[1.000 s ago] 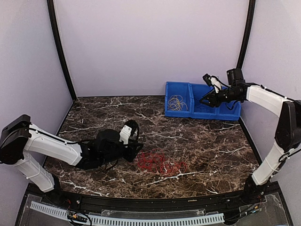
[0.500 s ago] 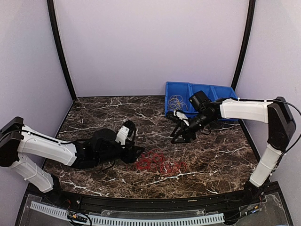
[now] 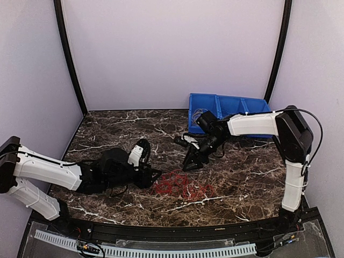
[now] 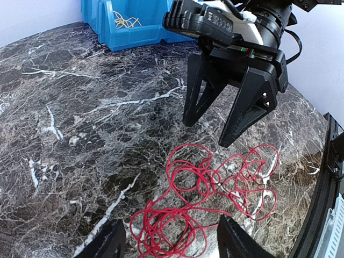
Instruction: Untangle the cables
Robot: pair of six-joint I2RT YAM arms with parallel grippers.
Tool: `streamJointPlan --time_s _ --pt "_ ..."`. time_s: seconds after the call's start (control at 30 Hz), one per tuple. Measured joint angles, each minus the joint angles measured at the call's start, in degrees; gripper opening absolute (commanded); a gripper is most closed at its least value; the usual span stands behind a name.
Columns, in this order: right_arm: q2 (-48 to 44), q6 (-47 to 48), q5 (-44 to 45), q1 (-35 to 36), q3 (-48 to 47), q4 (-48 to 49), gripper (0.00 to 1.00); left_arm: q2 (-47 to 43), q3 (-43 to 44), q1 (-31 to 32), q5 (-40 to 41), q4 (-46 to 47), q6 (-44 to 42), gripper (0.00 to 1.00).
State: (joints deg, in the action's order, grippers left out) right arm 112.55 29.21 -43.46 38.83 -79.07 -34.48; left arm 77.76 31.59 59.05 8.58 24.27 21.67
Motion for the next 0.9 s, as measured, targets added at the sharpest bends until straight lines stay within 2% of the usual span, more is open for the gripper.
streamJointPlan --time_s 0.37,0.4,0.53,0.7,0.83,0.9 --pt "5.2 -3.9 -0.6 0.2 -3.4 -2.1 0.44 0.0 -0.3 0.0 1.2 0.1 0.1 0.60" --pt "5.5 -4.0 -0.6 0.2 -3.7 -2.4 0.42 0.0 -0.3 0.0 1.4 0.1 0.1 0.60" --pt "6.6 -4.6 -1.4 0.2 -4.9 -3.6 0.21 0.4 -0.3 0.0 1.6 0.6 0.0 0.59" --pt "8.5 -4.9 -4.1 0.2 -6.2 -5.7 0.00 2.2 -0.3 0.0 1.6 1.1 -0.1 0.61" --pt "8.7 -4.5 -6.8 0.2 -7.4 -7.8 0.00 3.6 -0.3 0.0 2.3 2.8 -1.1 0.74" --pt "8.6 -4.4 -8.5 0.2 -7.9 -8.2 0.00 4.1 -0.3 0.1 2.7 5.2 -1.7 0.76"
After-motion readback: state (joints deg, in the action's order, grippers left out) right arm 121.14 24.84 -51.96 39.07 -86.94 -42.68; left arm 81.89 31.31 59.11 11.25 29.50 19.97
